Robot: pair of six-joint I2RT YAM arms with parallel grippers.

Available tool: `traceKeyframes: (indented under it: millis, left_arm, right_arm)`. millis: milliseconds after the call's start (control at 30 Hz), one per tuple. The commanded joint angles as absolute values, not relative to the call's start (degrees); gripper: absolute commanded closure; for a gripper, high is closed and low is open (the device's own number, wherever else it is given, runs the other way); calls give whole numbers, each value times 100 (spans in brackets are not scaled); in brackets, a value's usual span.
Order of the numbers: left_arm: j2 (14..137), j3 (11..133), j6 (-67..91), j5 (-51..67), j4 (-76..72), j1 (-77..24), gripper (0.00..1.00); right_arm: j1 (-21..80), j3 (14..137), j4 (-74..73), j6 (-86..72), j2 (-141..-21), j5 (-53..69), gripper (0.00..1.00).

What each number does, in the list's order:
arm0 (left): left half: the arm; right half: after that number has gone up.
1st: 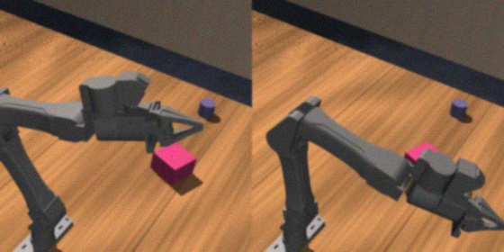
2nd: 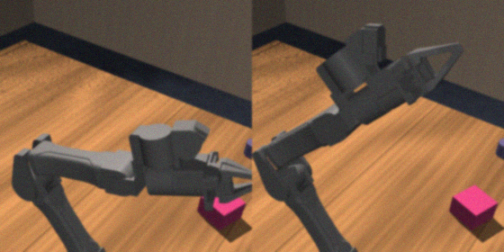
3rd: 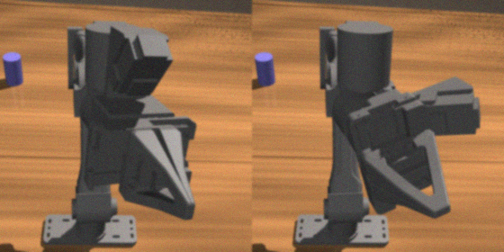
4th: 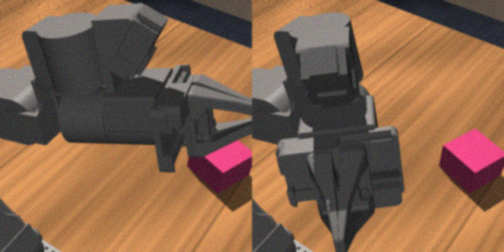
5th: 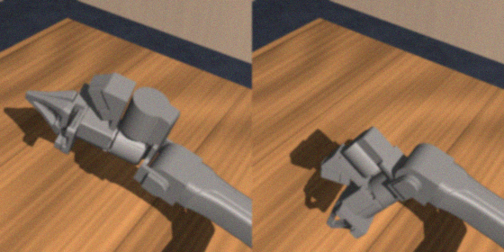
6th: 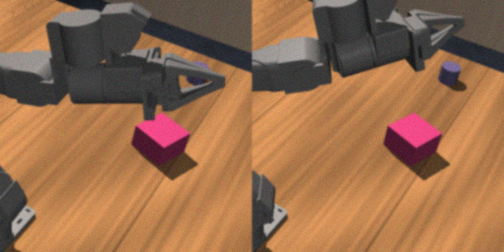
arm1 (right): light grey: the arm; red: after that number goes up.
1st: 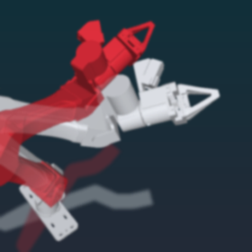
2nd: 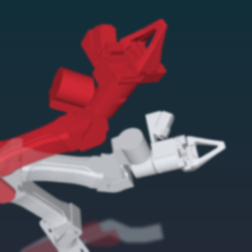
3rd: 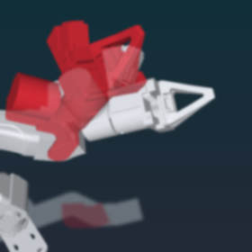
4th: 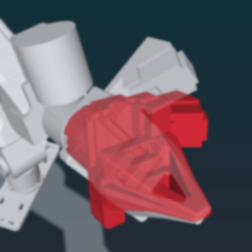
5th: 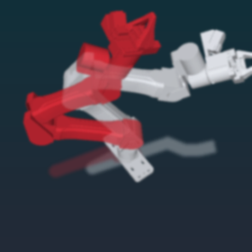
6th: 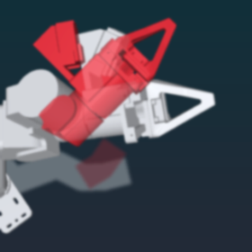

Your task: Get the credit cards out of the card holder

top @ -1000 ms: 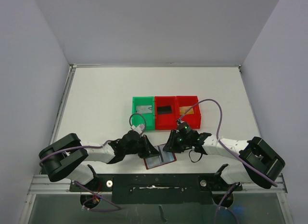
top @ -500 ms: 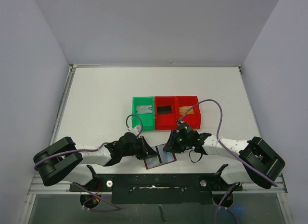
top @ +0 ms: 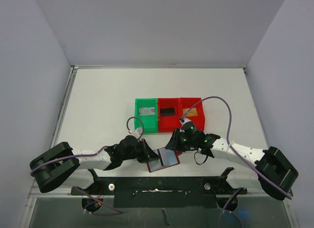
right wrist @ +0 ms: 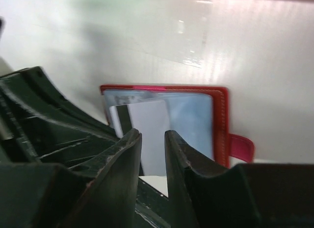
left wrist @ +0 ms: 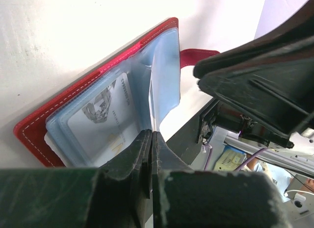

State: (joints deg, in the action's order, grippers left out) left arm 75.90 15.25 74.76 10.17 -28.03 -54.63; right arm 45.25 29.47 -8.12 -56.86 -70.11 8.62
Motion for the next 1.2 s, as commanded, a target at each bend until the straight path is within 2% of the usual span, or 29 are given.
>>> traceKeyframes:
  millis: [0, 133, 267, 367, 467, 633, 667, 733, 767, 967, 1167]
  left_arm:
    - [7589, 1641, 7434, 919, -3047, -5440, 100]
    - [7694, 1744, 7418, 967, -3115, -5440, 100]
    - [7863, 1758, 7469, 1059, -3346, -5440, 92]
    - [7962, 1769, 7529, 1118, -3548, -5425, 83]
    - [8031, 1858, 7510, 1173, -3586, -5423, 79]
    - [8019, 1873, 7491, 1093, -3450, -5415, 84]
    - [8042, 1872, 7472, 1063, -3413, -5414, 86]
    - [8105, 1848, 7479, 1000, -3329, -5407, 99]
    - [8108, 1815, 7499, 967, -3346, -5413, 100]
    - [7386, 1633, 7301, 926, -3055, -5414, 100]
    - [6359, 1835, 6672, 1054, -1492, -5111, 100]
  right_arm:
    - [4647, 3214, -271, -5421, -6953, 1167, 71]
    - [4624, 3259, -882, -5580, -7683, 1032, 73]
    - [4666, 3035, -684, -5746, -8074, 1101, 77]
    - [4659, 2960, -752, -5852, -8078, 970, 78]
    - [4642, 2947, -807, -5875, -8028, 915, 78]
    - [4627, 2953, -771, -5727, -7985, 944, 78]
    - [4598, 2986, -842, -5639, -7956, 904, 78]
    - [4505, 3014, -979, -5525, -7841, 838, 78]
    - [4429, 3007, -1010, -5494, -7775, 854, 78]
    - [4242, 3514, -1883, -4985, -7210, 512, 77]
    - [4287, 3952, -1929, -4651, -6817, 849, 76]
